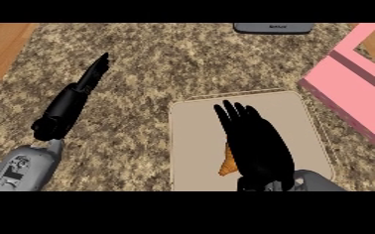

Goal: Pick the croissant from the tray and place it in the cardboard box

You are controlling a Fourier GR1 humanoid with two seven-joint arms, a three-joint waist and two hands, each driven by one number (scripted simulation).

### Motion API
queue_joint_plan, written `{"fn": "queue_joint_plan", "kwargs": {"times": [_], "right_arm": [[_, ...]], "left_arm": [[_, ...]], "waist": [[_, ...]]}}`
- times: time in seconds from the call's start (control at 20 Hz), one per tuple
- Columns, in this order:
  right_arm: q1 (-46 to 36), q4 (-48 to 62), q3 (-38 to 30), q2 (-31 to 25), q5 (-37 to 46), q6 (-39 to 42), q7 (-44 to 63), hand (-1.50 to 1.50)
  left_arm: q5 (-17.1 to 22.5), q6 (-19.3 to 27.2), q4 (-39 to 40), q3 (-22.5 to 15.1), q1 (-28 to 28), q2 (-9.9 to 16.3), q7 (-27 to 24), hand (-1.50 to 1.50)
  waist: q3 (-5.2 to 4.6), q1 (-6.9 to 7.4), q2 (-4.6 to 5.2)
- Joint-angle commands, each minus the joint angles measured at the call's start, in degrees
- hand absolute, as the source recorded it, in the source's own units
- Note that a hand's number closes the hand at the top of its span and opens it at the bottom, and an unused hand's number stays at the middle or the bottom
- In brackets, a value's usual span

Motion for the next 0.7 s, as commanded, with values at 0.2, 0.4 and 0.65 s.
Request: {"fn": "queue_joint_plan", "kwargs": {"times": [0.2, 0.4, 0.65], "right_arm": [[-3.47, 8.74, 3.89, 8.77, 5.57, 4.68, 16.0, -1.5], [-1.45, 8.02, 3.5, 7.81, 8.57, 5.27, 13.69, -1.5], [-4.44, 16.68, 2.6, 14.72, 10.1, 7.88, 13.64, -1.5]], "left_arm": [[-0.12, -1.12, -0.89, 1.45, -0.35, 1.04, 0.91, 0.0], [-0.86, -1.13, 1.5, 2.38, 0.72, 0.49, -1.72, 0.0], [-1.77, -0.74, 1.4, 1.14, 0.89, -1.44, -0.55, 0.0]], "waist": [[0.1, -0.28, -0.11], [0.16, -1.25, -0.03], [0.14, -0.55, 0.14]]}}
